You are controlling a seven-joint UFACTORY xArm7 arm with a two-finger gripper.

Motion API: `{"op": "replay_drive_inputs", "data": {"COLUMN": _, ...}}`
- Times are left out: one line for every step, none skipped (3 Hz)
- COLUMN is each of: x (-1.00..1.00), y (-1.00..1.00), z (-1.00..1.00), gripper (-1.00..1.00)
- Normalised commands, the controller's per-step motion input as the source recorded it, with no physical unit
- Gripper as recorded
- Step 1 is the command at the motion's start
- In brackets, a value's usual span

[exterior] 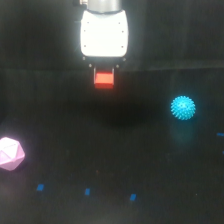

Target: Pick up the red object from the table

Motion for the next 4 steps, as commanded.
{"op": "replay_drive_inputs", "data": {"x": -0.08, "y": -0.44, "z": -0.19, "gripper": -1.00}}
{"op": "replay_drive_inputs", "data": {"x": 0.05, "y": -0.02, "z": -0.17, "gripper": -0.96}}
{"op": "replay_drive_inputs", "data": {"x": 0.30, "y": -0.07, "z": 0.08, "gripper": -1.00}}
{"op": "replay_drive_inputs", "data": {"x": -0.40, "y": -0.40, "z": -0.48, "gripper": -1.00}}
